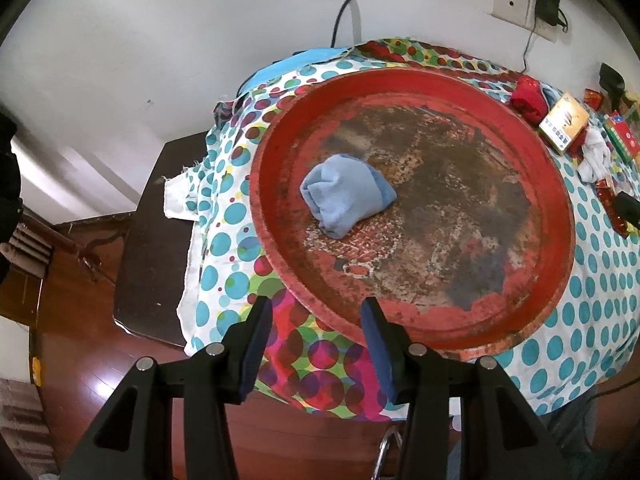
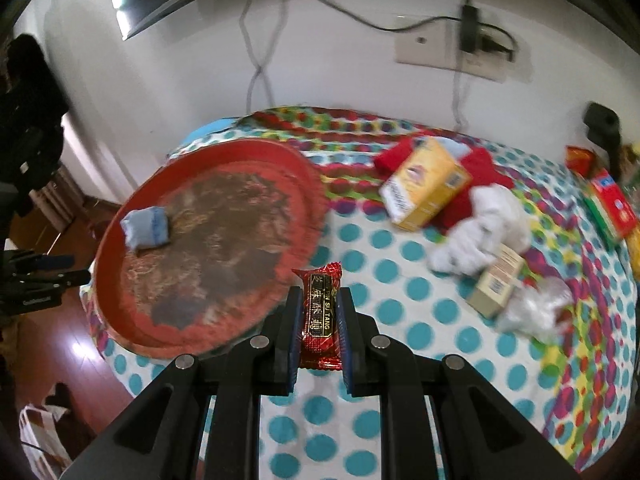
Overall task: Organize objects
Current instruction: 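Carry the red-gold candy bar to the red tray and release it, then grasp the cream QR-code box with the left gripper while the right grasps the plastic bag, then carry the cream box into the red tray and release it, then carry the clear plastic bag into the red tray and release it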
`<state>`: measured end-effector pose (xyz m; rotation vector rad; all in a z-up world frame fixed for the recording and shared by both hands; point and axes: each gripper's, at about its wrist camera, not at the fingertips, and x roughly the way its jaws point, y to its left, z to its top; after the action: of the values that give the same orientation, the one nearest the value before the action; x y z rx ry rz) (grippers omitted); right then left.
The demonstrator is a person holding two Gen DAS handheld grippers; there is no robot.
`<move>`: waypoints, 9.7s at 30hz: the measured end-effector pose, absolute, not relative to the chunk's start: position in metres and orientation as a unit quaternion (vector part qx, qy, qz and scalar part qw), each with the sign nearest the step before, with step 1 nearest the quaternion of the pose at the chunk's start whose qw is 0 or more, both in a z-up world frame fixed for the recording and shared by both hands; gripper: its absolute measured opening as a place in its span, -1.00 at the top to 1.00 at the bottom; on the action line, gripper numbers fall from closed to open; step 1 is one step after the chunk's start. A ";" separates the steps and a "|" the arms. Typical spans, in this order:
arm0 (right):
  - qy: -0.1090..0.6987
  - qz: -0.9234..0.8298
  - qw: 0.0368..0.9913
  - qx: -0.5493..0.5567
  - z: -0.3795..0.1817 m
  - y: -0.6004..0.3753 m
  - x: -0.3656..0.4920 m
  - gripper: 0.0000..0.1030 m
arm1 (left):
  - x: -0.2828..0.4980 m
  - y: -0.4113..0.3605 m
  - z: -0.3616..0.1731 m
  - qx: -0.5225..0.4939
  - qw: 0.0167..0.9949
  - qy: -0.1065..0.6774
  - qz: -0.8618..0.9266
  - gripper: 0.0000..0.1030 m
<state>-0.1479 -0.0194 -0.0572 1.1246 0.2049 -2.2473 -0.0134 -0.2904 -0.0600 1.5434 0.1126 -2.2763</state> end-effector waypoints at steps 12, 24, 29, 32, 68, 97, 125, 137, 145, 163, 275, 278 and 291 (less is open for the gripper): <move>0.116 -0.828 0.352 0.421 -0.058 -0.088 -0.144 0.70 | -0.012 -0.306 -0.058 0.546 0.202 0.071 -0.810 0.08; 0.141 -0.806 0.368 0.442 -0.083 -0.128 -0.143 0.70 | -0.008 -0.331 -0.060 0.548 0.221 0.101 -0.800 0.08; 0.149 -0.799 0.371 0.449 -0.091 -0.134 -0.142 0.70 | -0.011 -0.337 -0.061 0.550 0.224 0.111 -0.797 0.08; 0.153 -0.795 0.374 0.453 -0.094 -0.138 -0.140 0.70 | -0.013 -0.337 -0.062 0.552 0.221 0.111 -0.796 0.08; 0.023 -0.870 0.170 0.461 -0.082 0.120 -0.191 0.27 | -0.144 -0.074 -0.059 0.560 -0.046 -0.033 -0.827 0.08; -0.060 -0.872 0.192 0.447 -0.125 0.201 -0.225 0.15 | -0.260 0.047 -0.111 0.588 -0.127 -0.018 -0.799 0.08; -0.081 -0.870 0.199 0.443 -0.131 0.203 -0.221 0.14 | -0.290 0.059 -0.118 0.570 -0.124 -0.064 -0.809 0.18; -0.064 -0.871 0.191 0.448 -0.125 0.193 -0.213 0.16 | -0.251 0.053 -0.112 0.580 -0.134 -0.060 -0.801 0.42; -0.048 -0.870 0.189 0.453 -0.118 0.178 -0.195 0.16 | -0.220 0.034 -0.099 0.578 -0.127 -0.057 -0.804 0.42; -0.014 -0.870 0.177 0.461 -0.106 0.141 -0.166 0.16 | -0.171 -0.071 -0.067 0.556 -0.064 -0.027 -0.828 0.42; 0.194 -0.780 0.413 0.429 -0.083 -0.193 -0.096 0.18 | -0.013 -0.342 -0.045 0.569 0.145 0.057 -0.808 0.04; 0.201 -0.775 0.417 0.431 -0.088 -0.202 -0.093 0.18 | -0.009 -0.348 -0.048 0.570 0.148 0.062 -0.806 0.04; 0.191 -0.772 0.419 0.438 -0.091 -0.208 -0.094 -0.21 | -0.005 -0.354 -0.054 0.577 0.152 0.072 -0.799 0.04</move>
<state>-0.0938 -0.2077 -0.0913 1.0972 0.4792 -1.9362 -0.0045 -0.3537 -0.0544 1.6575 0.2059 -2.2932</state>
